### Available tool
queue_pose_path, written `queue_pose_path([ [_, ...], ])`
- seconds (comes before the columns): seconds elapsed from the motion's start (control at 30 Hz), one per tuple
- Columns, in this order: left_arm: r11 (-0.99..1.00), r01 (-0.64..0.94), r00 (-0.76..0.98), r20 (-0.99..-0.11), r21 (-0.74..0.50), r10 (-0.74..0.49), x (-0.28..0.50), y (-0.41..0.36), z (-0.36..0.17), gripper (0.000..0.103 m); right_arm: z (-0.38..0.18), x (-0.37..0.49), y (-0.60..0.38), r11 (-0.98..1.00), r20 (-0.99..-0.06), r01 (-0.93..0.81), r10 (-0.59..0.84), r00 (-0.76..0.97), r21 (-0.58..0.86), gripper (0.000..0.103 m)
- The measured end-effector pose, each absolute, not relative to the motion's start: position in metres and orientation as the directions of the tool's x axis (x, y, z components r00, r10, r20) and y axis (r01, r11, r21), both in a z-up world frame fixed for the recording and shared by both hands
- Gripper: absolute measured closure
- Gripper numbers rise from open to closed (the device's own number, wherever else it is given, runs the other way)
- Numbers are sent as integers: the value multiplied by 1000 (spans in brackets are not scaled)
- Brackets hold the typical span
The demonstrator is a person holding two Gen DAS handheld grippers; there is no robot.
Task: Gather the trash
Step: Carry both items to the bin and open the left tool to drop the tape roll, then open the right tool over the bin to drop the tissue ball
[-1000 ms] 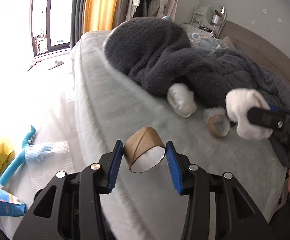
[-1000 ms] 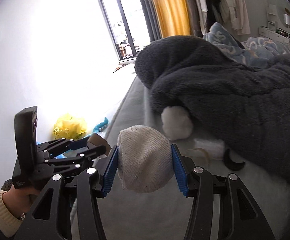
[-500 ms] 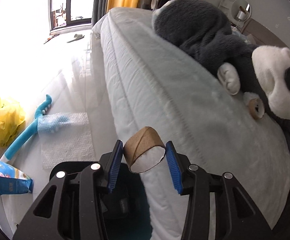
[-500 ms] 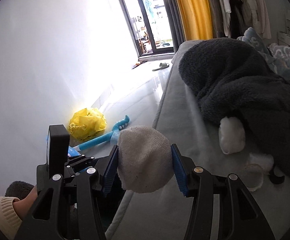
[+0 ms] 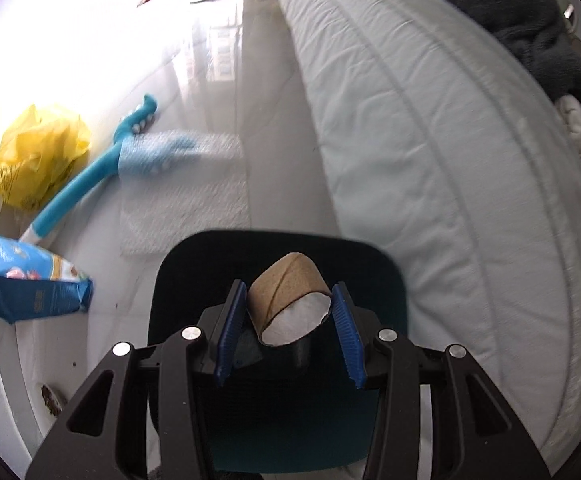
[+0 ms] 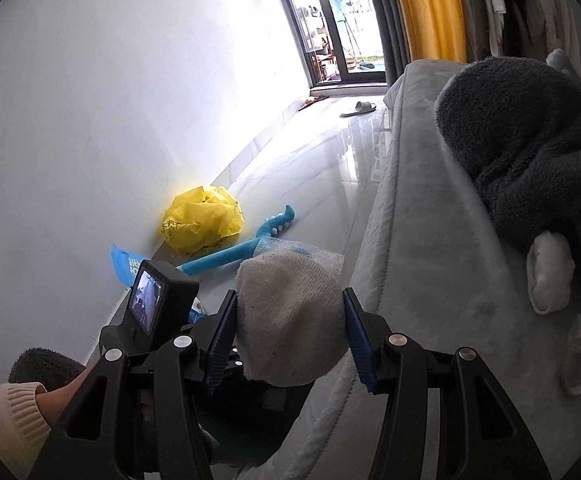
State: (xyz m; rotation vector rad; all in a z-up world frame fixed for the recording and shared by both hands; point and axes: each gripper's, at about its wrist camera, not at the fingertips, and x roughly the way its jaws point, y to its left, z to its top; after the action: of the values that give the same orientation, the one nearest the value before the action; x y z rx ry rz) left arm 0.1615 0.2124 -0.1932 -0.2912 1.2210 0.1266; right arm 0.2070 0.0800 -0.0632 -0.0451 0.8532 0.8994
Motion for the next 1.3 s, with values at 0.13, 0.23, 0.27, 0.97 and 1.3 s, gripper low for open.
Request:
queue_pose_path([
  [0.13, 950, -271, 279, -957, -157, -79, 155, 224, -209, 56, -72, 206, 95, 630, -681, -700, 677, 280, 337, 51],
  [0.23, 945, -280, 236, -967, -167, -101, 151, 230, -220, 55, -81, 203, 109, 627, -707, -709, 658, 260, 324, 51],
  [0.27, 944, -283, 225, -969, -169, -106, 149, 230, -222, 55, -85, 202, 113, 627, -717, -711, 649, 253, 317, 51],
  [0.97, 937, -291, 298, -949, -195, -105, 111, 280, -195, 24, -150, 201, 187, 646, -848, -706, 516, 124, 290, 51],
  [1.3, 948, -256, 544, -839, -188, -19, 97, 298, -129, 19, -188, 195, 220, 661, -896, -704, 437, 83, 258, 51],
])
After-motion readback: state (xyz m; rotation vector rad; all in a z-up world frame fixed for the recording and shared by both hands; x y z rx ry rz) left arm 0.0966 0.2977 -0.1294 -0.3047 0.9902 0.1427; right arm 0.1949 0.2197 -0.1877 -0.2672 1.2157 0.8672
